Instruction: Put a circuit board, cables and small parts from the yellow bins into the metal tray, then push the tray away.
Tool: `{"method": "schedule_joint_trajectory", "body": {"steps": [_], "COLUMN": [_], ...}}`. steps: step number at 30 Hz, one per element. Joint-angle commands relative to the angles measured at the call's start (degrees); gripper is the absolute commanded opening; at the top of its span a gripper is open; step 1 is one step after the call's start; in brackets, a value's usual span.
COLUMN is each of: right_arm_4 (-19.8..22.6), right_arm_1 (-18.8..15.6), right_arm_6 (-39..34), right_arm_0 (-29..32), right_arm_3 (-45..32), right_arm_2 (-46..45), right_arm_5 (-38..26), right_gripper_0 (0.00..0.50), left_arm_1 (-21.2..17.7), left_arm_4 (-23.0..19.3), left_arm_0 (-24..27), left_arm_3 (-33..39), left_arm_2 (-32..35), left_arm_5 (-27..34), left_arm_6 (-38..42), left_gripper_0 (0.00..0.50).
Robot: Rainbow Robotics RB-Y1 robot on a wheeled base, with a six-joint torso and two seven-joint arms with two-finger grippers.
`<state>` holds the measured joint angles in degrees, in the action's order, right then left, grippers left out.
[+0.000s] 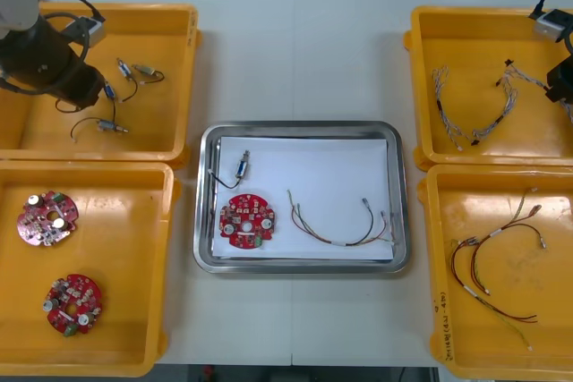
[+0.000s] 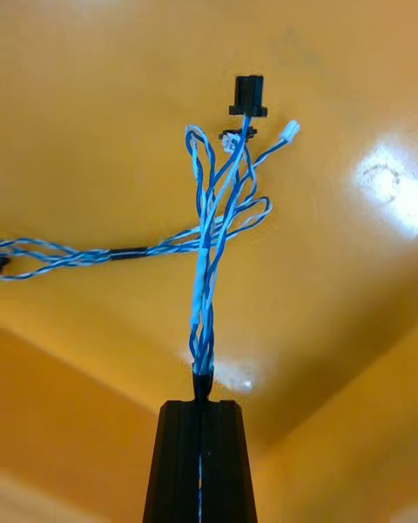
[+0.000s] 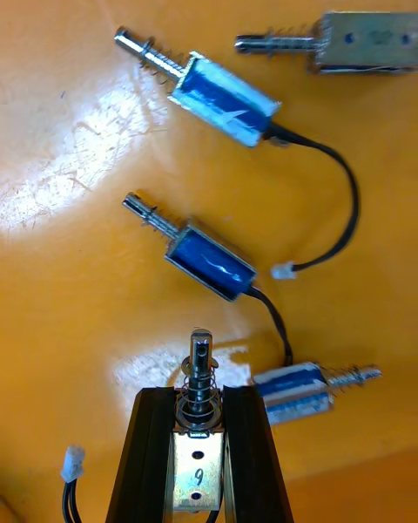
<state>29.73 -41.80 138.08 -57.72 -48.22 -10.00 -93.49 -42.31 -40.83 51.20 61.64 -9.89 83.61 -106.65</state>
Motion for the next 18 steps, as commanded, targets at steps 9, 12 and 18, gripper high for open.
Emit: {"method": "schedule_joint_trajectory", "body": {"steps": [9, 12, 18], "right_arm_4": [-0.99, -0.55, 0.59], "right_arm_1": [-1.00, -0.56, 1.02], "right_arm_6": [-8.80, -11.08, -13.72], "right_arm_0": [6.22, 8.68, 13.51], "right_arm_3": [-26.23, -32.99, -44.33], "right_arm_2": [-5.12, -5.20, -6.52], "right_arm_5": [-16.51, -16.51, -16.51], "right_gripper_0": [0.000, 0.000, 0.000], "left_arm_1": [-1.46, -0.84, 0.48], "left_arm_4": [1.80, 1.80, 1.54], "left_arm_0": [-0.40, -0.40, -0.49], "left_arm_3": [15.53, 18.78, 24.58], "left_arm_2": [1.45, 1.45, 1.45], "left_arm_5": [12.98, 15.62, 19.75], "left_arm_6": [12.25, 15.33, 20.87], "left_gripper_0": [0.000, 0.000, 0.000]}}
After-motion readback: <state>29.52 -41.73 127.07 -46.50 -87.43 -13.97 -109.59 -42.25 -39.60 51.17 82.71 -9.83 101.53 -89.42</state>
